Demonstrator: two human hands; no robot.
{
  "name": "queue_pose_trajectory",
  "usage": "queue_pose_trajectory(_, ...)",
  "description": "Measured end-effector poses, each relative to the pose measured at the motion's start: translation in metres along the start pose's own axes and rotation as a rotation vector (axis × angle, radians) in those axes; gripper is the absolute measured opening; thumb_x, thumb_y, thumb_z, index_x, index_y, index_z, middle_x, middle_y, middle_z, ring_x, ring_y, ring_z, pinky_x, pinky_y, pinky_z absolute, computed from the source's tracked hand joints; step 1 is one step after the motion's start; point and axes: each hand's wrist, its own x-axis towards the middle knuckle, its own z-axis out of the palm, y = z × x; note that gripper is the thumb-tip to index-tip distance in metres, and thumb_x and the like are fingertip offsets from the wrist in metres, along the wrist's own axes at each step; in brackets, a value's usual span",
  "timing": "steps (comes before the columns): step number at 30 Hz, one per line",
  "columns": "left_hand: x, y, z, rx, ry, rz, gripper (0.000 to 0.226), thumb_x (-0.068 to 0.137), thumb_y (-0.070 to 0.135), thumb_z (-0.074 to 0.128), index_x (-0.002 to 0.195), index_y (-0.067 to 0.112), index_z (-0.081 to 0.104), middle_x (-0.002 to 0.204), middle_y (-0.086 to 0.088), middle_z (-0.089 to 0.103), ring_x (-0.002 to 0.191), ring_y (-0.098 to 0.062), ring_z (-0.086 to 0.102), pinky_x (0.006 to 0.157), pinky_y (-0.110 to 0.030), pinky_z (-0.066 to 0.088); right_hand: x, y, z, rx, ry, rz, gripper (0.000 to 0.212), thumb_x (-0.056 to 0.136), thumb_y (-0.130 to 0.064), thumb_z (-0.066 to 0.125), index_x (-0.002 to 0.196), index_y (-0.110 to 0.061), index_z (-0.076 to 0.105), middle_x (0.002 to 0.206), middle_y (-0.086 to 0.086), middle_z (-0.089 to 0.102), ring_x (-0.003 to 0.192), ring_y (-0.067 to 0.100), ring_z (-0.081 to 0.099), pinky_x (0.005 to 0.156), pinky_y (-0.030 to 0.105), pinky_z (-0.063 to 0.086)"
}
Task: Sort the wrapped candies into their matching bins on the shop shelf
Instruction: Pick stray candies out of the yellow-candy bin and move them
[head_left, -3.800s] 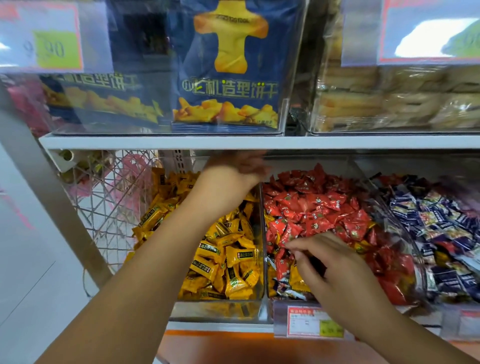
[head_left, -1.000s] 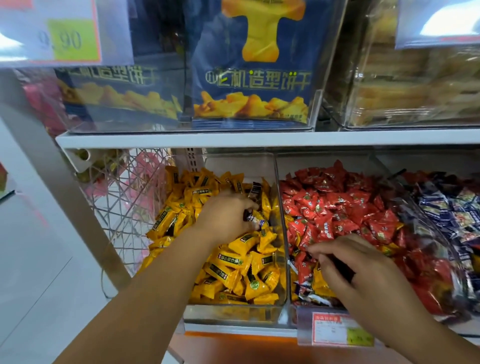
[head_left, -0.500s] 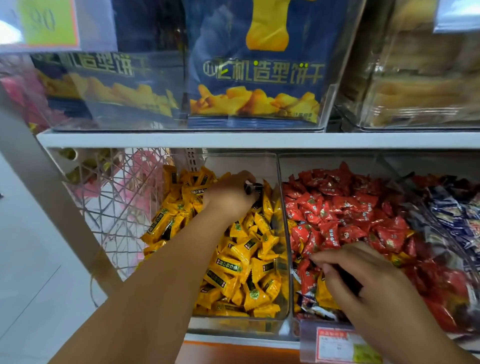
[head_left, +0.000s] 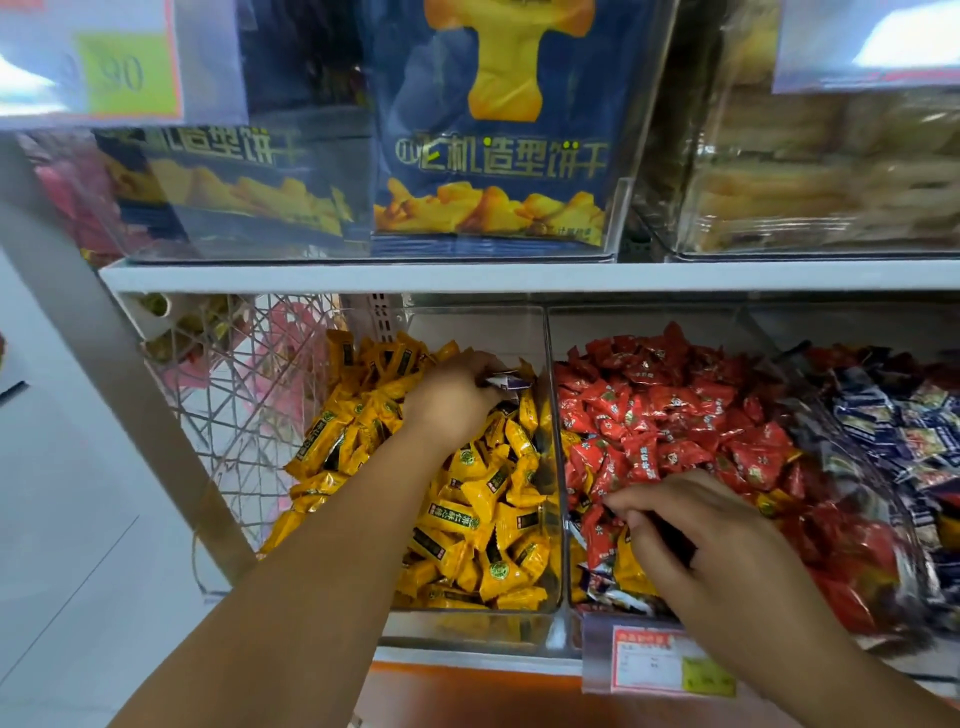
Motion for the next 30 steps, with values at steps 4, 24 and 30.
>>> queue_pose_trajectory(4,-0.017,0.007,-0.012,-0.184,-0.024,-0.012,0.021,0.093,0.010,0.055,0.109,0.022,0.056,0.084,0.000,0.064,0.063,-0.011,0.060,0.048,-0.020,0.041,0.000,-0.002,-0.002,-0.005,-0.018,0.011,0.025,0.087,-0.022,0.062,0.107,-0.035,0.069,0.094,-0.030,0.052,0.086,-0.007,0.056,0.071,0.010,0.041)
queue_pose_trajectory(24,-0.124,0.133,-0.047,0.012,0.105,0.301,0.009,0.077,0.032,0.070,0.083,0.031,0.064,0.068,0.013,0.064,0.065,-0.006,0.060,0.066,-0.035,0.053,0.001,-0.037,-0.056,0.794,0.047,0.305,0.042,0.090,-0.026,0.062,0.128,-0.040,0.053,0.095,-0.012,0.070,0.070,0.008,0.065,0.062,0.020,0.052)
queue_pose_trajectory(30,-0.117,0.163,0.003,-0.212,-0.100,0.330,0.022,0.081,0.018,0.076,0.099,0.031,0.076,0.080,0.027,0.060,0.069,0.002,0.063,0.072,-0.014,0.052,-0.009,-0.002,-0.080,0.817,0.127,0.442,0.029,0.097,-0.014,0.056,0.118,-0.034,0.060,0.076,-0.001,0.071,0.071,0.012,0.067,0.066,0.023,0.055)
